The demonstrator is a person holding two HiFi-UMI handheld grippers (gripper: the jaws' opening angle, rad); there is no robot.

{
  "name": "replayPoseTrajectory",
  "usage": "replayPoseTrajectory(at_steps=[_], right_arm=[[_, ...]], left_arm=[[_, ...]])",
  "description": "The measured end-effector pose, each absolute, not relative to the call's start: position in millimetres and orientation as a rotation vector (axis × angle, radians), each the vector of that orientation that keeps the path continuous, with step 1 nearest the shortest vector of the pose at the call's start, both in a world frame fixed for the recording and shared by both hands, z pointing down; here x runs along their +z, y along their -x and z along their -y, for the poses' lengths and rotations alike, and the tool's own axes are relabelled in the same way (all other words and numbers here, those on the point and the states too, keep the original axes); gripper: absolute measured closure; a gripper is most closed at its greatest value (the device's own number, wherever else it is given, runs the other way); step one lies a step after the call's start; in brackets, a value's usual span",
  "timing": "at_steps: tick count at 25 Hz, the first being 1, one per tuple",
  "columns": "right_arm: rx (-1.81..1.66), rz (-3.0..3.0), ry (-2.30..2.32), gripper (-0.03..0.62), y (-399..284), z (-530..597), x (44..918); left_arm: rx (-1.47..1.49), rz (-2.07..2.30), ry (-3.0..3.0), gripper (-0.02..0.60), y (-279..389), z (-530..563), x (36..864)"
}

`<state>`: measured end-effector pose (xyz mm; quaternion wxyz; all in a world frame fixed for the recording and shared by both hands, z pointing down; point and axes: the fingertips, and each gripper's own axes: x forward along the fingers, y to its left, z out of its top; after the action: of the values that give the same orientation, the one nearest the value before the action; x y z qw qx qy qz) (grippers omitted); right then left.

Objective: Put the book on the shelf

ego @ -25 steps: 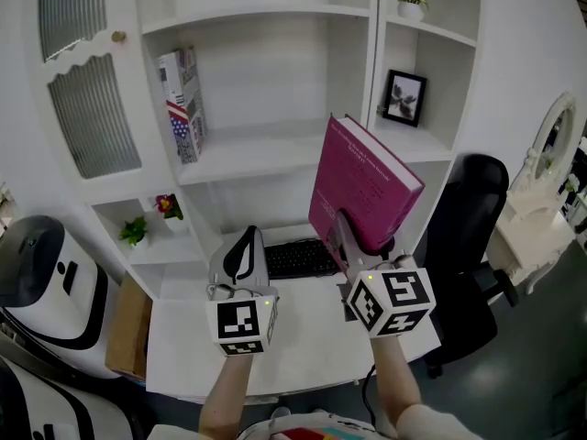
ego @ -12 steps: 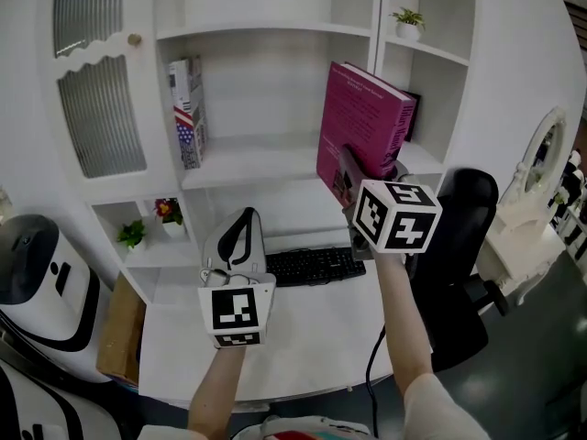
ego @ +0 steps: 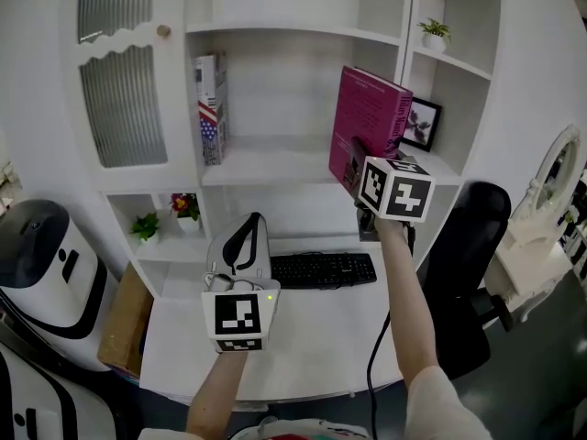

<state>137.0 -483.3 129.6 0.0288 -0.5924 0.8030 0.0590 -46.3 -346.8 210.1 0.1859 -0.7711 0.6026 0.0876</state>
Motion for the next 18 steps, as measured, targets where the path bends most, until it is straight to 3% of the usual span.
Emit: replayPoseTrajectory(at_steps=[18], right_arm=[[0.093,-2.448,1.988,0.448,-131,584,125]], left_arm=[[0.276,-1.766,2.123,0.583,74,345,207]])
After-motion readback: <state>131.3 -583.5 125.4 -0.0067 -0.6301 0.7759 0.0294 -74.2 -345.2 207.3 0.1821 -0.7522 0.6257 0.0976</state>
